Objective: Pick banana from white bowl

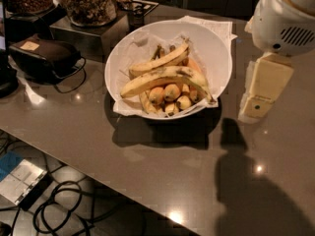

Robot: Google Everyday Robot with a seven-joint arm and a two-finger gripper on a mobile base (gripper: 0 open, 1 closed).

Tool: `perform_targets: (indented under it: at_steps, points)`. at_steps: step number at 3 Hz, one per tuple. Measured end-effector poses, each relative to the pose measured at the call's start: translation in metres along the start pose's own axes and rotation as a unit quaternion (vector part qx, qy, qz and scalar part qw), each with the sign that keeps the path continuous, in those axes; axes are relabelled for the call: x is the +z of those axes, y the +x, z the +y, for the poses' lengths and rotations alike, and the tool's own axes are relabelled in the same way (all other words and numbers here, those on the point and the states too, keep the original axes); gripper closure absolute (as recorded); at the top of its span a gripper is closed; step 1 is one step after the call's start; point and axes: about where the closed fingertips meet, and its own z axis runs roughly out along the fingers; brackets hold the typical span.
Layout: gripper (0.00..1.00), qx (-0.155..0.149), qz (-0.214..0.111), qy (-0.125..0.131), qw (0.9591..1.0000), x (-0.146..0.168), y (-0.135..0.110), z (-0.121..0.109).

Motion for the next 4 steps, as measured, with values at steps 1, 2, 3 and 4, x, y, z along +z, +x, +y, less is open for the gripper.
perform_targets:
  at_steps: [1,2,3,4]
  points:
    - [0.0,0.0,-0.009,-0.035,0.9994,0.015,-0.025,-0.003]
    - [0.0,-0.002,-0.006,-0.062,0.998,0.03,-0.052,-0.004]
    - [0.0,-0.025,-0.01,-0.075,0.9968,0.038,-0.071,-0.002]
    - [0.0,-0.002,-0.02,-0.065,0.9977,0.034,-0.071,-0.006]
